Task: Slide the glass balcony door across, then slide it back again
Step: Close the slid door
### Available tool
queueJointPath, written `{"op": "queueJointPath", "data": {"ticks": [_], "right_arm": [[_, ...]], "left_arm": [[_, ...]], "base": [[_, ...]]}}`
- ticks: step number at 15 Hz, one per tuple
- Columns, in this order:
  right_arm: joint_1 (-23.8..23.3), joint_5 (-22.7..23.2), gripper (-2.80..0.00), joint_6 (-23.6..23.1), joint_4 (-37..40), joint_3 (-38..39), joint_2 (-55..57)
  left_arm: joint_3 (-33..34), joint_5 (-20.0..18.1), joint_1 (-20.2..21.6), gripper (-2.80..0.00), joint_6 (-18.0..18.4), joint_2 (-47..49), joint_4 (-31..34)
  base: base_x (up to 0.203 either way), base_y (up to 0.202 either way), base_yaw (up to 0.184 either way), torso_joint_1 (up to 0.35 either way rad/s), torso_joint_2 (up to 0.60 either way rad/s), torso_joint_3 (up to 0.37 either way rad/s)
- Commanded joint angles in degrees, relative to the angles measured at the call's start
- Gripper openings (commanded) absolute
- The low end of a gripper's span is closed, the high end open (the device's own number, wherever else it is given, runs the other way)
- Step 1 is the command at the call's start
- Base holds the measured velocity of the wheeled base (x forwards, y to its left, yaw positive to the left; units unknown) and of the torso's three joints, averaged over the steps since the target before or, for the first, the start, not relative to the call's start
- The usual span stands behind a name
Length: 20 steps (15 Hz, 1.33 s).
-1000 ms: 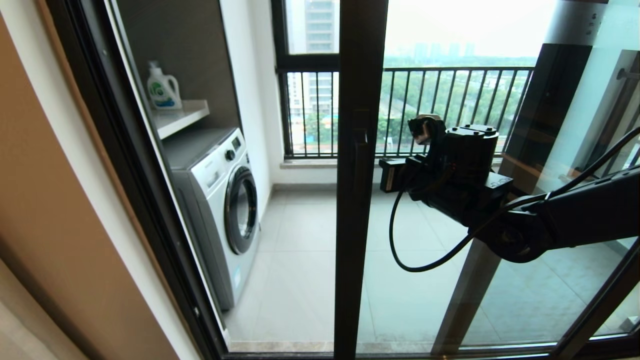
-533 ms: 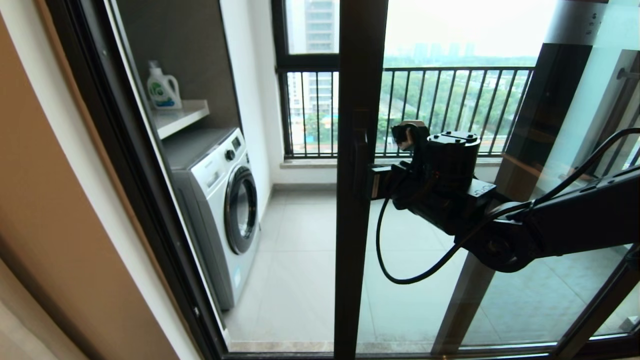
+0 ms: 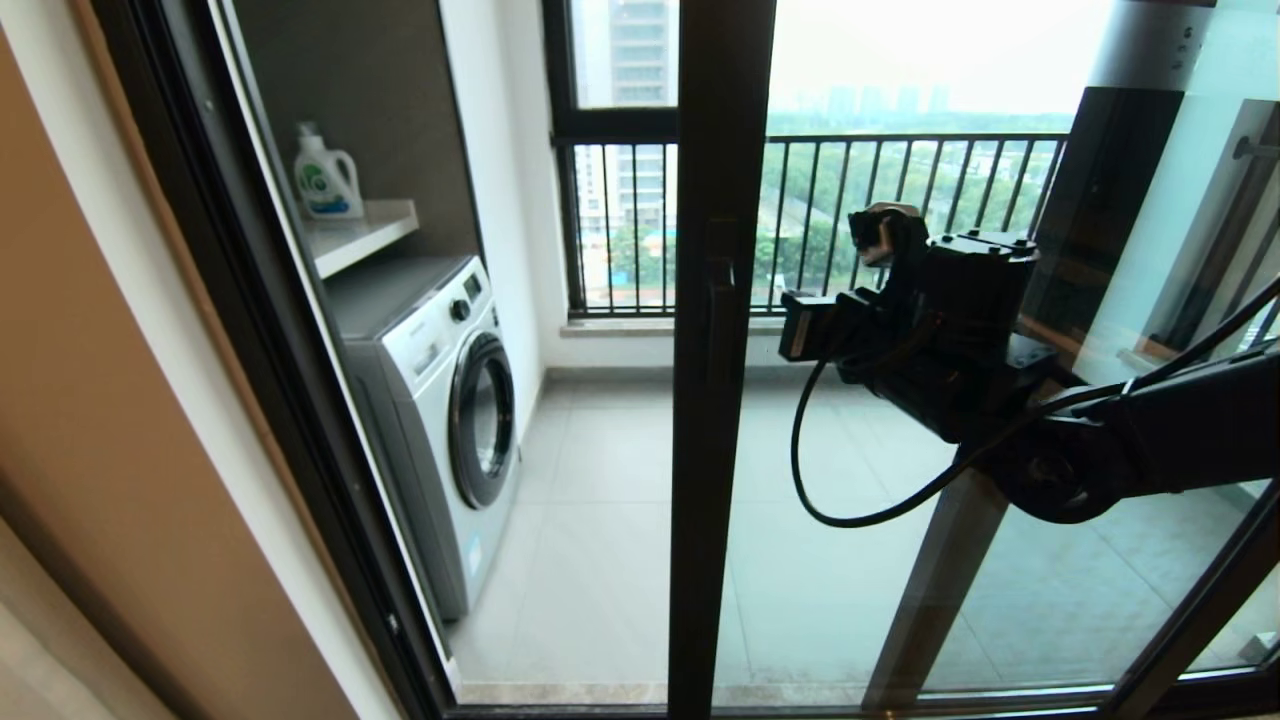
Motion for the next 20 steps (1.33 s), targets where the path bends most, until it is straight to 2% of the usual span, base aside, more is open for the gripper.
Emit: {"op": "queueJointPath", "data": {"ticks": [1, 5, 14, 20], "right_arm": [[-1.8, 0.0, -2.8, 0.0, -0.2, -1.1, 1.0], [-1.3, -0.2, -2.8, -0.1, -0.2, -2.4, 4.4], [3.9, -1.3, -2.8, -0.1, -0.6, -3.1, 6.6], [3.9, -2.1, -2.8, 0.0, -1.4, -2.0, 4.9]], "left_arm": [[0.0, 0.0, 0.0, -2.8, 0.0, 0.1, 0.0], [0.0, 0.0, 0.0, -2.8, 0.0, 0.1, 0.0], [0.0, 0.0, 0.0, -2.8, 0.0, 0.1, 0.0], [0.0, 0.0, 0.0, -2.8, 0.0, 0.1, 0.0]], "base": [[0.0, 0.0, 0.0, 0.0, 0.0, 0.0], [0.0, 0.0, 0.0, 0.0, 0.0, 0.0], [0.0, 0.0, 0.0, 0.0, 0.0, 0.0], [0.0, 0.0, 0.0, 0.0, 0.0, 0.0]]}}
